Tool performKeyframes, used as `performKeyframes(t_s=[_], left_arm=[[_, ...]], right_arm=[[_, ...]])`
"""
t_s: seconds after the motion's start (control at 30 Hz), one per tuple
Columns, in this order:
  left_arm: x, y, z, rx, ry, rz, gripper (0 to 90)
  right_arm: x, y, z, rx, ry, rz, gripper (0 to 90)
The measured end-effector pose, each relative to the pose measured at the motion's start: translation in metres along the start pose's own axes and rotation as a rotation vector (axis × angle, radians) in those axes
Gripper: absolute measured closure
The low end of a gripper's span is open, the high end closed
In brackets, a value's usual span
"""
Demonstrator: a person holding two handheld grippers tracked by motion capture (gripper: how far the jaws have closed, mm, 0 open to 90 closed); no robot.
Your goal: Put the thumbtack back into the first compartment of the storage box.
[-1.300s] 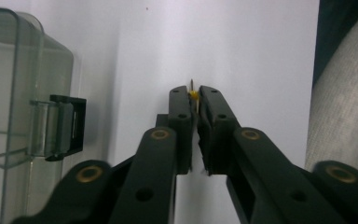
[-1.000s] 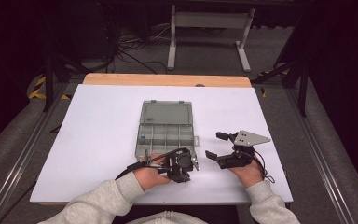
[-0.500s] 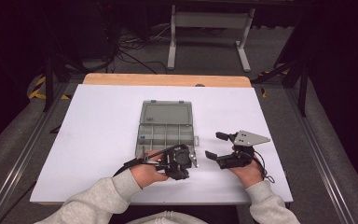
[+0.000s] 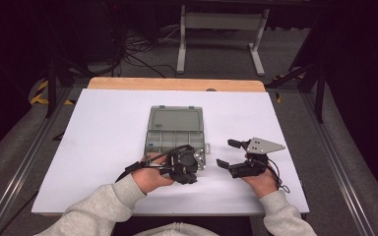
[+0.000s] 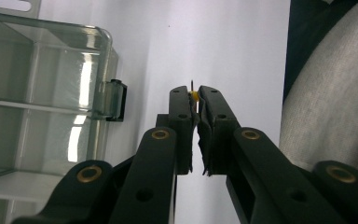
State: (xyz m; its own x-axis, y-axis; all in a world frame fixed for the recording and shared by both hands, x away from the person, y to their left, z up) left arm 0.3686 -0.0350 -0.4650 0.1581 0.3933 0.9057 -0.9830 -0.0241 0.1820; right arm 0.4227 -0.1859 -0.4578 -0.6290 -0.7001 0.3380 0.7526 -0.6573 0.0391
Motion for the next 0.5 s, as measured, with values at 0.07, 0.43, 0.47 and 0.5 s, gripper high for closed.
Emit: performKeyframes(t_s=[0.07,0.43,0.47,0.5], left_arm=[[0.003,-0.001,-0.001,-0.002,0.003,-0.004,84.1],[0.024,-0.008,-0.006,0.019,0.038,0.023,84.2],[0.026,-0.009,-0.006,0.028,0.045,0.028,84.2],[0.026,-0.009,-0.006,0.028,0.045,0.028,84.2]], right_arm=[[0.0,0.0,0.0,-0.002,-0.001,0.001,13.9],[-0.001,0.0,0.0,0.001,-0.001,0.0,13.9],[-0.001,0.0,0.0,0.001,0.0,0.0,13.9],[-0.001,0.0,-0.001,0.0,-0.001,0.0,13.9]])
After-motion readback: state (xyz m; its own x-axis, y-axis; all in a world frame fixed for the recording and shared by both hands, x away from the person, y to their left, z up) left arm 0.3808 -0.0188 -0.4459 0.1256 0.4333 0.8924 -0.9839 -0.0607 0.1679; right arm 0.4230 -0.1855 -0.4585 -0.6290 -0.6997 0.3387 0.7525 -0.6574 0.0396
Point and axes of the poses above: each handheld gripper's, and its own axes: x roughly backward along the jaws, z roughly out of its top, y roughly to its right, the point moved 9 cm from there along -x, roughly forward along the jaws, and after that the axes turned 8 degrees about -z, right-handed, at the moved point
